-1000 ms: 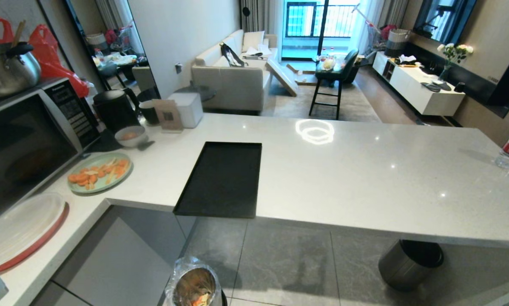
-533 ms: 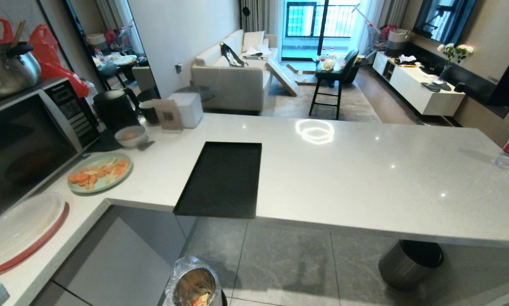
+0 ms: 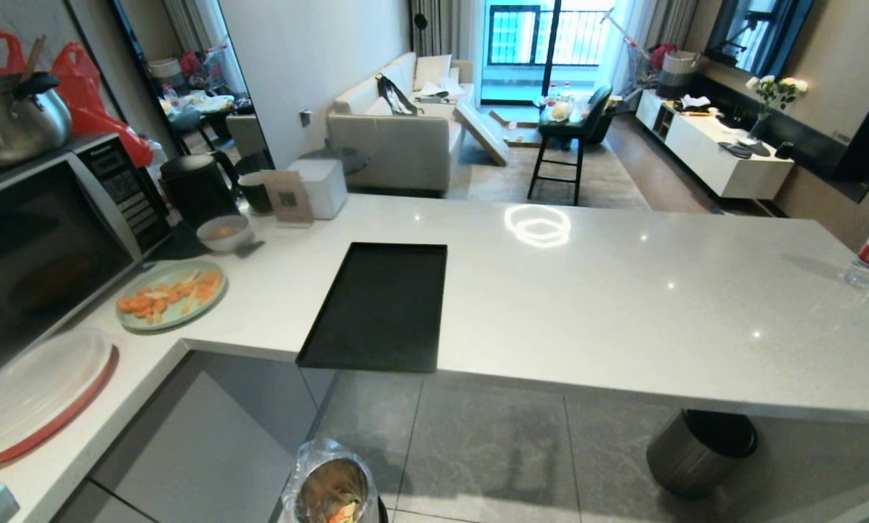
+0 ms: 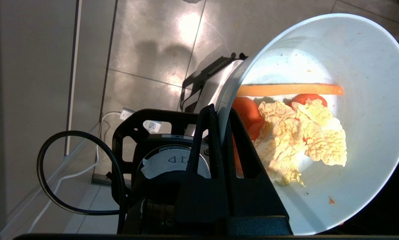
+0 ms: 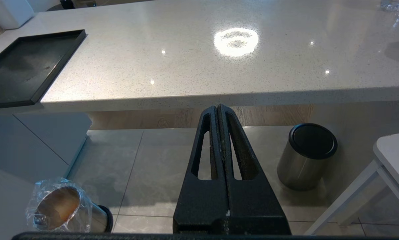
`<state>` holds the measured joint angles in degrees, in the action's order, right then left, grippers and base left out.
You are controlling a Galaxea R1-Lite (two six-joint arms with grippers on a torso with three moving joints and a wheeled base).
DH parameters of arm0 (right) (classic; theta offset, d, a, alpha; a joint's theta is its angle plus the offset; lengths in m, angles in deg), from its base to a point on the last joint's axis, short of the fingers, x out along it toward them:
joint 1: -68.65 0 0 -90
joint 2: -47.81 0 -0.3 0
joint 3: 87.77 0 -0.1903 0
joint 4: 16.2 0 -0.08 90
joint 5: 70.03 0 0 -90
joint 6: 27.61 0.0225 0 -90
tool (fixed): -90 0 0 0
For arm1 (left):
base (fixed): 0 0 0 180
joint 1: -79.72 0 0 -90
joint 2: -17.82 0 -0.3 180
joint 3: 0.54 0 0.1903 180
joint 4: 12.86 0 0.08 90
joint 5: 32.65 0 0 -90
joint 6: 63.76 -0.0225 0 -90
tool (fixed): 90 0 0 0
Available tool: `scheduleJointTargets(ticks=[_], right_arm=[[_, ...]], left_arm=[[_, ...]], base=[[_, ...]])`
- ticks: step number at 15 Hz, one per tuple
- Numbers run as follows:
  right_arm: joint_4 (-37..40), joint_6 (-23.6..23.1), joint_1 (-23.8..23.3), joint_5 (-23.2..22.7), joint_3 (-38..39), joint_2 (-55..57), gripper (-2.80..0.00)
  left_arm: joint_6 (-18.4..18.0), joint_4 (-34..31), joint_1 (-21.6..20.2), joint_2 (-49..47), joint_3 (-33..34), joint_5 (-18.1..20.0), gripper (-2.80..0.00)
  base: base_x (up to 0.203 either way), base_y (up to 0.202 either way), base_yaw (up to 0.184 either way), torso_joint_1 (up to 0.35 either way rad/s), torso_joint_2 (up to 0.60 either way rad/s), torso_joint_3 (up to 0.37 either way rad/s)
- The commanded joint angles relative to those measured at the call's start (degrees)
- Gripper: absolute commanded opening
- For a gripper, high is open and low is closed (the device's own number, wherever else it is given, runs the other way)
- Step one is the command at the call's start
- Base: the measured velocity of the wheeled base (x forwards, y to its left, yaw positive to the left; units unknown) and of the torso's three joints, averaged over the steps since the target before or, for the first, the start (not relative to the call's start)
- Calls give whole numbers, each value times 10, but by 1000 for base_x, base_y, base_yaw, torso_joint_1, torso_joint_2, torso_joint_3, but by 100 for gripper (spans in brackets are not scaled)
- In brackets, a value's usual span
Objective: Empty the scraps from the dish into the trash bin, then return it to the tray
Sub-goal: Move the bowl over the trash can
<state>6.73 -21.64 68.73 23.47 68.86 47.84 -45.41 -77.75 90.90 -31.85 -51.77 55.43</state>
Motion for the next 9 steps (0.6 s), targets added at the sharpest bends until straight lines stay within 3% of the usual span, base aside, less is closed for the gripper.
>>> scheduleJointTargets(ticks=[1, 9], right_arm=[[0, 0, 0, 0, 0, 1, -280], [0, 0, 0, 0, 0, 1, -280]], left_arm=[[1, -1, 0, 0, 1, -1, -280], [1, -3, 1, 4, 6, -1, -280]], base=[[0, 0, 0, -135, 330, 169], [0, 0, 0, -125, 312, 177]])
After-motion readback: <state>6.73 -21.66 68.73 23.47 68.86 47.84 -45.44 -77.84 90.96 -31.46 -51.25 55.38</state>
